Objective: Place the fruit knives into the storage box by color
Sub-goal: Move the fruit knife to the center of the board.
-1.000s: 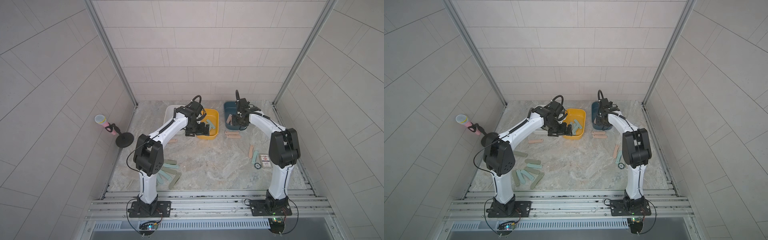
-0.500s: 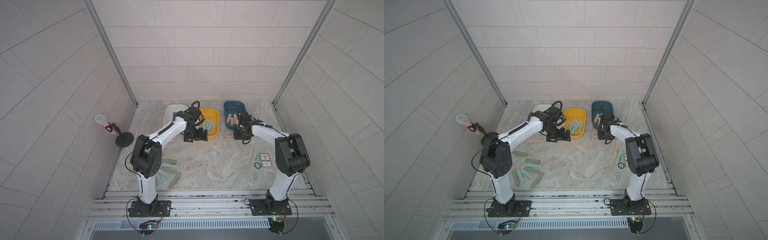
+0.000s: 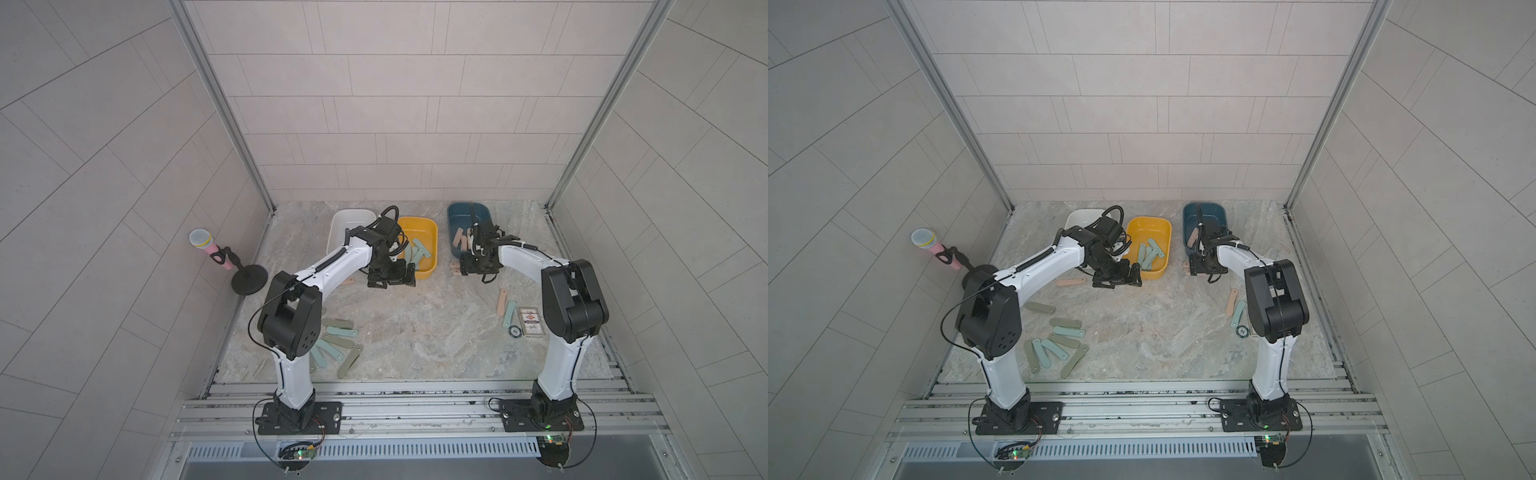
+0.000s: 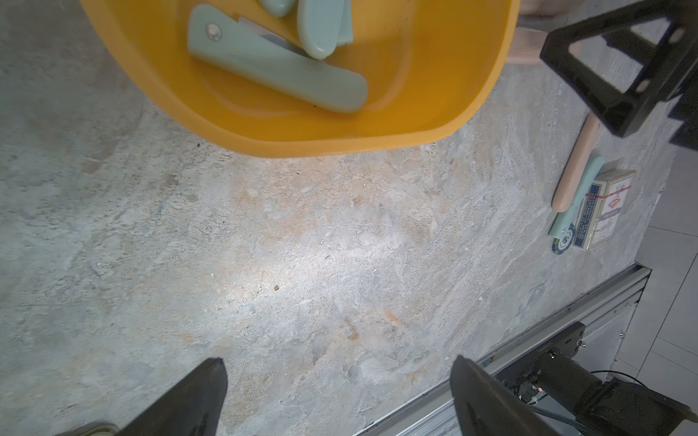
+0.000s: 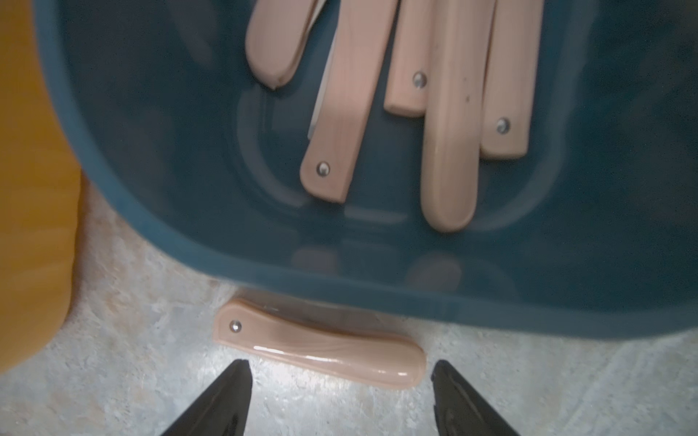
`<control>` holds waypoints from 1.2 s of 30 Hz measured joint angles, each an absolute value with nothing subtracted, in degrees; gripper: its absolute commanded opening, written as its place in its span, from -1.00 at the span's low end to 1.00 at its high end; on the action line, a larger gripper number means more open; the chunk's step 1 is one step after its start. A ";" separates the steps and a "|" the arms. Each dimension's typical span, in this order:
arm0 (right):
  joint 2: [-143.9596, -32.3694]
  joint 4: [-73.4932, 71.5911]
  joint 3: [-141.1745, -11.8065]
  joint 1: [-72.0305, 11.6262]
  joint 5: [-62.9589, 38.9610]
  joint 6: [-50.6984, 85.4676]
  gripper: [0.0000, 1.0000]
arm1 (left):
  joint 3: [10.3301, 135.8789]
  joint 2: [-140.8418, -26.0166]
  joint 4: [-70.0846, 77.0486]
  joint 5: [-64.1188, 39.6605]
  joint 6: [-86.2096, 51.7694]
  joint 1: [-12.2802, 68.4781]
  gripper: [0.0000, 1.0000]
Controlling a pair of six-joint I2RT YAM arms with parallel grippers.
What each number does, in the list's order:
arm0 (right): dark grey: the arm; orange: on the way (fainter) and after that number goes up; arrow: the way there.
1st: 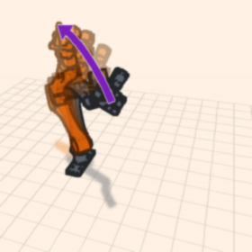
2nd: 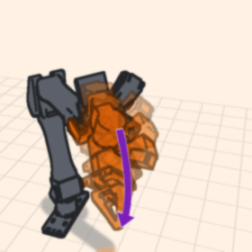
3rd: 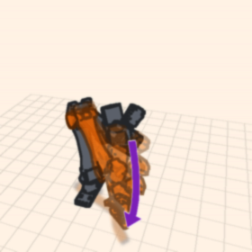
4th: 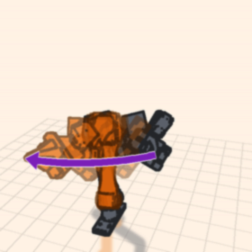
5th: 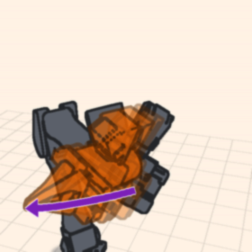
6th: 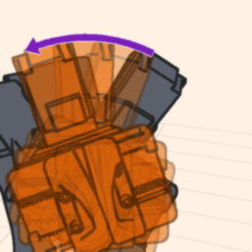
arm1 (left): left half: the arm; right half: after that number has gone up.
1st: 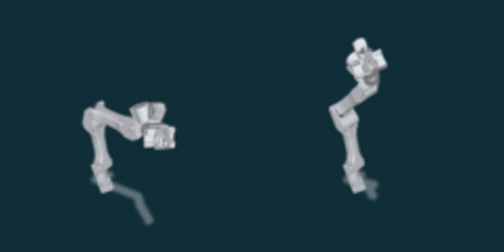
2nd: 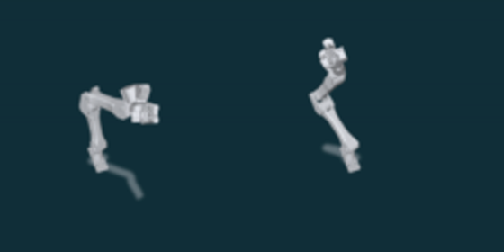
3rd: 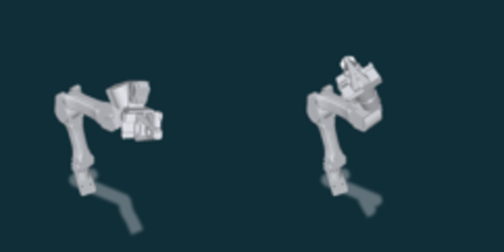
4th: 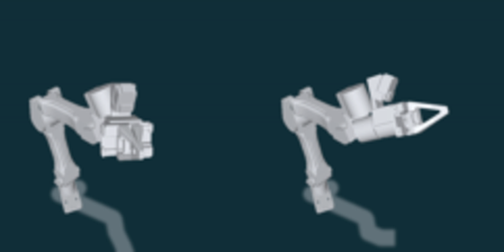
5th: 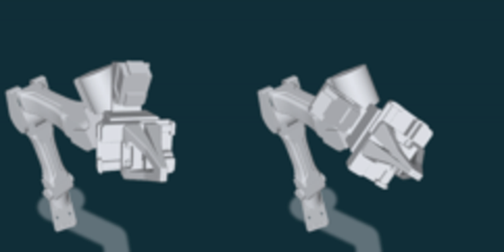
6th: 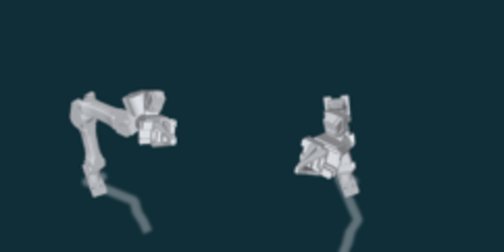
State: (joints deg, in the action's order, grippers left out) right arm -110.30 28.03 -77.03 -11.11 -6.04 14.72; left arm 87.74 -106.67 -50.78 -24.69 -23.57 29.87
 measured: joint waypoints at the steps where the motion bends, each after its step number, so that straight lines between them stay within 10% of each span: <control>1: -110.80 27.86 -77.54 -10.94 -6.24 14.68 0.52 | 87.64 -106.56 -50.78 -24.69 -23.55 29.87 1.00; 22: -109.12 27.73 -72.03 -14.79 -9.63 15.31 0.22 | 85.06 -102.59 -50.59 -24.40 -23.49 29.85 1.00; 36: -106.78 30.52 -69.82 -20.23 -4.54 14.96 0.55 | 82.94 -100.38 -50.26 -24.43 -23.31 28.99 1.00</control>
State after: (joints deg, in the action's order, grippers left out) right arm -106.78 30.52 -69.82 -20.23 -4.54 14.96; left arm 82.94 -100.38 -50.26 -24.43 -23.31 28.99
